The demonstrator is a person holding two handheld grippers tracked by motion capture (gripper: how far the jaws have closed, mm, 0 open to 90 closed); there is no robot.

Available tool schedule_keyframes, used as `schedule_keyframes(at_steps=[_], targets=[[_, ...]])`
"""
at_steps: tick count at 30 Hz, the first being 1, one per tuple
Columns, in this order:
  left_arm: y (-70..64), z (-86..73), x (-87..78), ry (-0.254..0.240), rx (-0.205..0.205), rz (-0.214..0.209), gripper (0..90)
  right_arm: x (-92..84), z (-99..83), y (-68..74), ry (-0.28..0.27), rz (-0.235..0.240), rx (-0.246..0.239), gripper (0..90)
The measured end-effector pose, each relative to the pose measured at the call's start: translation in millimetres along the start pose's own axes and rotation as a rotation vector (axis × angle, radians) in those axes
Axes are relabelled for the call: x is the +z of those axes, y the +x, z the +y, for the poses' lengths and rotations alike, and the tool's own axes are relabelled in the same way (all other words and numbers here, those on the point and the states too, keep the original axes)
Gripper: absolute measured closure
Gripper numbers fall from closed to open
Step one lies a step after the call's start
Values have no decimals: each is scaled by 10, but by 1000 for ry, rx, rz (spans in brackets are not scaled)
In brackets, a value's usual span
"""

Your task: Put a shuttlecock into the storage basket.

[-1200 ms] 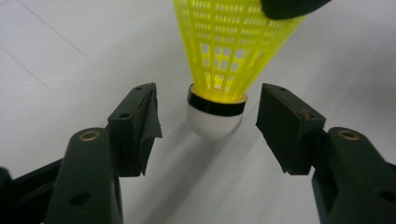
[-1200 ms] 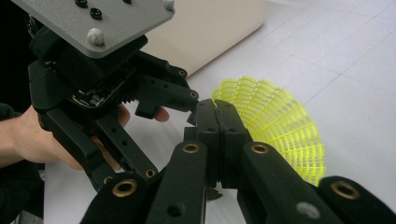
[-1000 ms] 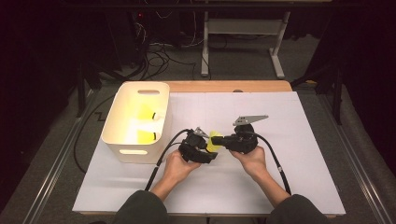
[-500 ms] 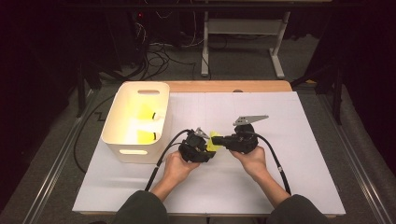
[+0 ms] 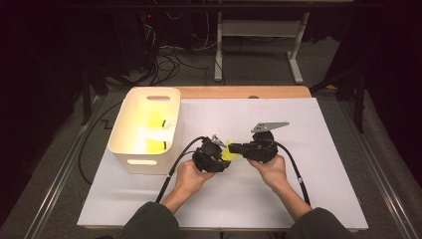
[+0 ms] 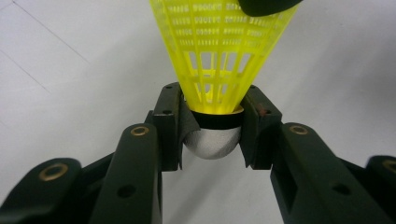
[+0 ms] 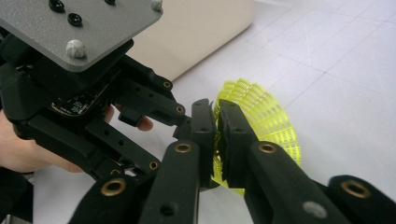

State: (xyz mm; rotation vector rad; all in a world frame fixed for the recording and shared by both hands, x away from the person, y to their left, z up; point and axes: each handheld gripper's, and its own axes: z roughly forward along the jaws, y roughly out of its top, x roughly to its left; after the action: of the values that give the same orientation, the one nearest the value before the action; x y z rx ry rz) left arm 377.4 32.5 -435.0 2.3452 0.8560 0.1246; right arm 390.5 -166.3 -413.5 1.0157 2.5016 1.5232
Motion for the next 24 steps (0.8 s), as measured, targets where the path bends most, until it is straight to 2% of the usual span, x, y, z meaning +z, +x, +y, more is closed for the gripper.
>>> schedule_keyframes(at_steps=[6, 10, 17, 21, 24], targets=[[-13, 20, 10, 21, 4, 9, 647, -18, -8, 18, 9, -30, -14, 758], [13, 18, -17, 18, -11, 20, 647, -54, -17, 30, 16, -72, -39, 656], [1, 15, -61, 28, -2, 33, 647, -170, -66, 15, -14, -124, -53, 529], [6, 18, -107, 25, -11, 40, 647, -267, -100, 8, -40, -158, -73, 471], [25, 18, -143, 30, -19, 39, 647, -338, -137, -18, -46, -183, -69, 440]])
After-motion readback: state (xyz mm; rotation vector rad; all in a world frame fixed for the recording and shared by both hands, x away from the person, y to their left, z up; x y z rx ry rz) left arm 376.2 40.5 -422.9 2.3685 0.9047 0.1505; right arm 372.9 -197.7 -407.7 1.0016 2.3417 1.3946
